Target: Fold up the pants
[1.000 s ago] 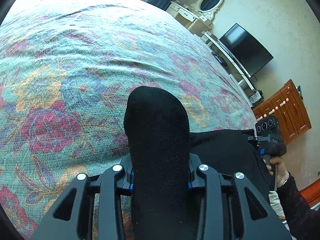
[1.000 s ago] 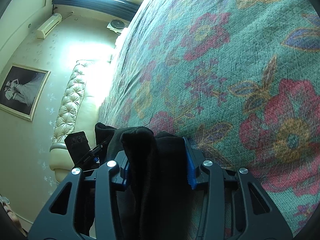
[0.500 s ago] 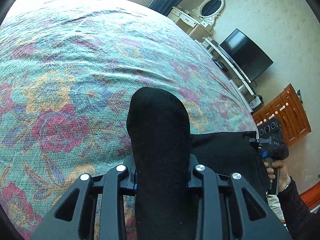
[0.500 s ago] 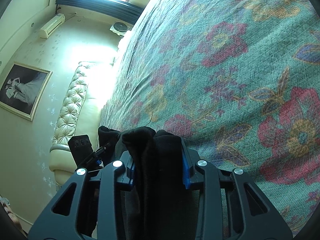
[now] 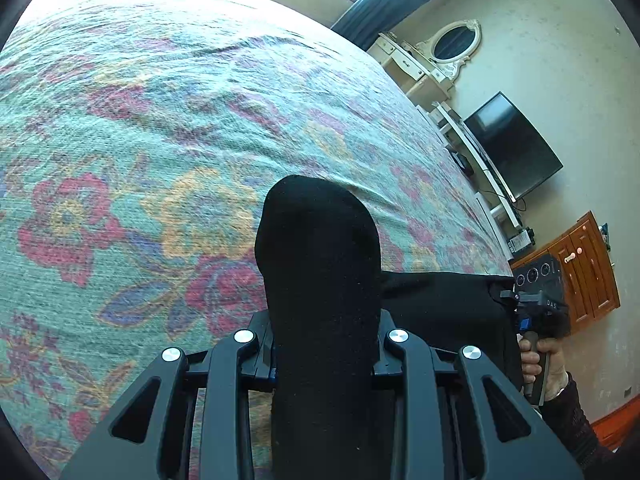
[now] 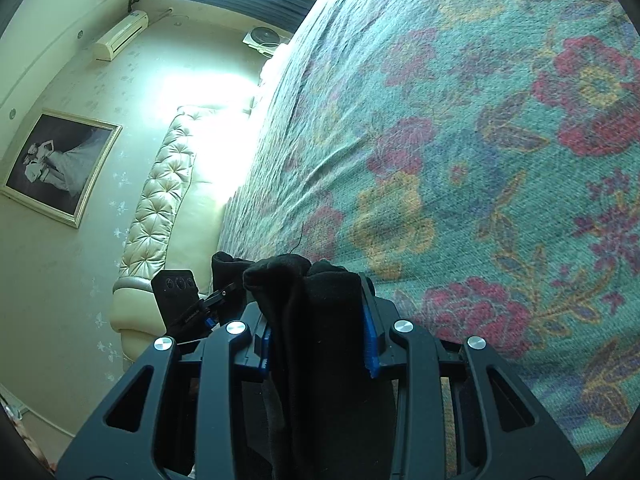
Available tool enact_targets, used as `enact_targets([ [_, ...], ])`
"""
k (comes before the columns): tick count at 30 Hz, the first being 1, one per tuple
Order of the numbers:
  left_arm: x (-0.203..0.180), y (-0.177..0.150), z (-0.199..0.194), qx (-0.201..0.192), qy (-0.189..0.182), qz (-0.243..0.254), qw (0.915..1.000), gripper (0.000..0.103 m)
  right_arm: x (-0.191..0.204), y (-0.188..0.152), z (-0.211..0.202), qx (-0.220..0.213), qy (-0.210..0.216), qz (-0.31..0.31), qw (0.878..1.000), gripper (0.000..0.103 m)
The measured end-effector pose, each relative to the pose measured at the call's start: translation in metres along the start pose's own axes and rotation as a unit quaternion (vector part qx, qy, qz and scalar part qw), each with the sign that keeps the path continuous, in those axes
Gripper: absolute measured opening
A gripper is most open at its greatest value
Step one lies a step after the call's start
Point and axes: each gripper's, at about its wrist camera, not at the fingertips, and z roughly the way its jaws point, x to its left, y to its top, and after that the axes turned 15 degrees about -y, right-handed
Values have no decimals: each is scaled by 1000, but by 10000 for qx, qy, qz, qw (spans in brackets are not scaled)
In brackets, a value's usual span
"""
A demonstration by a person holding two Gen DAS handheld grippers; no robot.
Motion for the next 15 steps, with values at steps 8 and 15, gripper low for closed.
enact_targets([
  [8, 28, 17, -27, -113, 192, -168, 9996, 29, 22, 13, 38, 147, 140, -4, 9998, 32],
  [15, 42, 26, -41, -192, 299, -236, 9991, 29, 35, 21, 59, 216, 200, 6, 9996, 32],
])
